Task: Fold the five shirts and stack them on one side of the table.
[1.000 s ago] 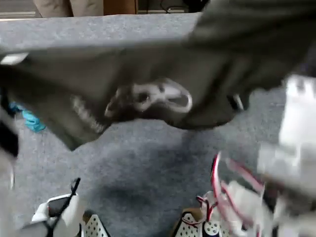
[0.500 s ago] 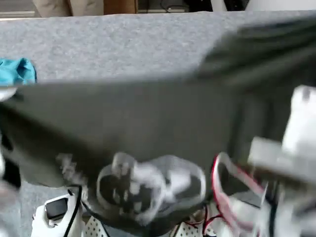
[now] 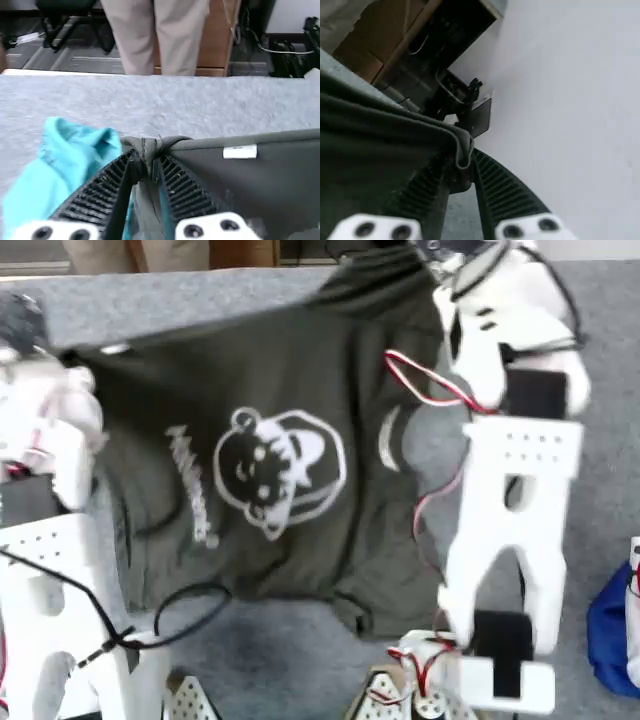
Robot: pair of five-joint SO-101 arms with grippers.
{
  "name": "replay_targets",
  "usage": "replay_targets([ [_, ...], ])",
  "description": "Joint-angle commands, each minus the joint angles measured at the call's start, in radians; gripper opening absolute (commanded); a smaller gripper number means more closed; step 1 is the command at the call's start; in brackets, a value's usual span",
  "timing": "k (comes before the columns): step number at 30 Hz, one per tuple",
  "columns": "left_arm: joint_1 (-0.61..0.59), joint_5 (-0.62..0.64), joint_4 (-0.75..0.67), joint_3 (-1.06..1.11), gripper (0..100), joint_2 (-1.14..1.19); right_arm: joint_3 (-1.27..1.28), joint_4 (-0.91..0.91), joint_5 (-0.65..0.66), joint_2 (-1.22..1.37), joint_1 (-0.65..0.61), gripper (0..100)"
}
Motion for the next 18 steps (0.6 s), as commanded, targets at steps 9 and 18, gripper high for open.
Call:
replay_targets([
  [9,0.037,-0.003,-0.265,0.18,2,-0.015,-0.139,0.035,0.003,0.119,-0.018,0.5],
  [18,0.028,-0.046,-0.011,0.12,2,-0.016,-0.357,0.512,0.196,0.117,-0.045,0.5],
])
